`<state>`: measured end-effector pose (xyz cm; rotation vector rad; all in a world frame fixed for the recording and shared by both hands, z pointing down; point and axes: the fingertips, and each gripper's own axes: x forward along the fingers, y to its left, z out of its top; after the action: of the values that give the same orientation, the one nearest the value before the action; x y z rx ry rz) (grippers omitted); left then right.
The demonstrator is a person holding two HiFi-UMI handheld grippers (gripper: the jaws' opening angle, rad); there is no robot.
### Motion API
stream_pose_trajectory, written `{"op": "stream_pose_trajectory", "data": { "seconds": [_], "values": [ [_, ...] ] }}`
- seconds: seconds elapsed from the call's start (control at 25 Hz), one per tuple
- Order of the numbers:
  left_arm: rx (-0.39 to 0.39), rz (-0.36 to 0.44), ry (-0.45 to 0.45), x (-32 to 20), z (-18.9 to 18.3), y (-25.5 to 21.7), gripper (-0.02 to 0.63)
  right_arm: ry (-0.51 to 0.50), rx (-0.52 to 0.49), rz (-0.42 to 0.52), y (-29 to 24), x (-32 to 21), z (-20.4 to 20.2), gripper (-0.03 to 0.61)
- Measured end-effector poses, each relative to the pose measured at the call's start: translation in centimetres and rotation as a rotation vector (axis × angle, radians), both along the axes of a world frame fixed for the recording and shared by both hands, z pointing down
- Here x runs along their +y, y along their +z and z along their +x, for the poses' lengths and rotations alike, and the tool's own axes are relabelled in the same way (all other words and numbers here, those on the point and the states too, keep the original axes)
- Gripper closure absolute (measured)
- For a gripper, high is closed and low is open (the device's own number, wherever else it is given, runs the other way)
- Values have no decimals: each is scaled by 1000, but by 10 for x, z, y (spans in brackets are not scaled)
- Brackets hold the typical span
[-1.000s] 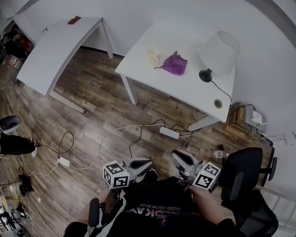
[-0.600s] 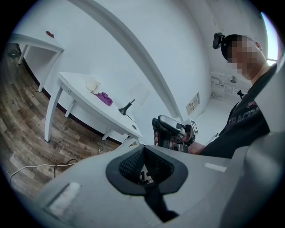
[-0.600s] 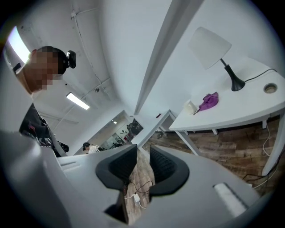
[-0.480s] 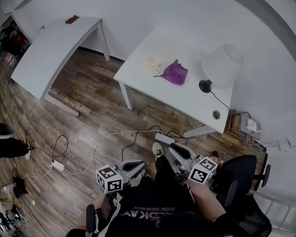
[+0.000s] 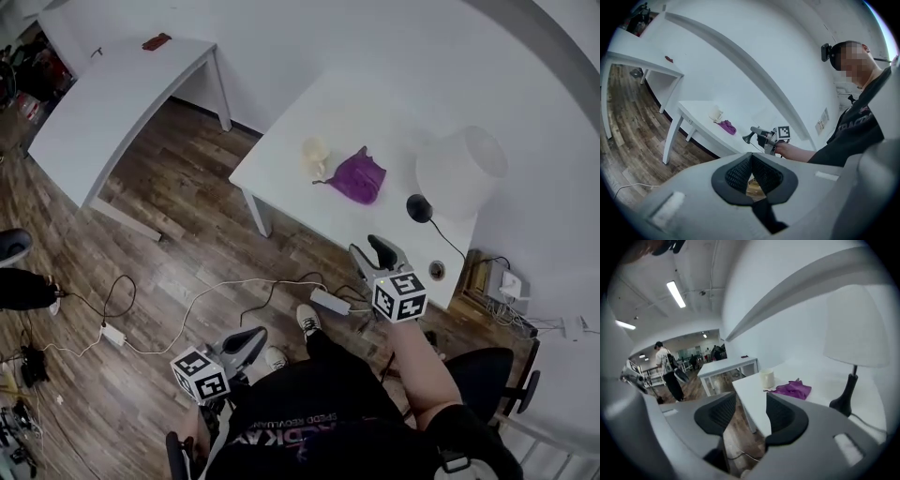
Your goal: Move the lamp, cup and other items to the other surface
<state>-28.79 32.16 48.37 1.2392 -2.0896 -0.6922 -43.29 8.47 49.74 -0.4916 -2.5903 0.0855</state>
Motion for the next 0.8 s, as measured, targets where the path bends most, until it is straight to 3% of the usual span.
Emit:
{"op": "stream_pose_trajectory", "data": {
  "seconds": [0.12,0.32,0.56,0.8],
  "values": [
    [19,-3,-51,-8,-15,-2,621,-38,19,157,23,-24,-53,364],
    [67,-40,-132,-9,-25,6,621,-57,97,322,75,-60,-133,337],
    [111,-62,-223,-3,-31,13,621,-56,274,295,129,-81,-185,285],
    [142,-67,-254,-13,-33,23,621,-76,340,295,152,-83,-203,256]
  ]
}}
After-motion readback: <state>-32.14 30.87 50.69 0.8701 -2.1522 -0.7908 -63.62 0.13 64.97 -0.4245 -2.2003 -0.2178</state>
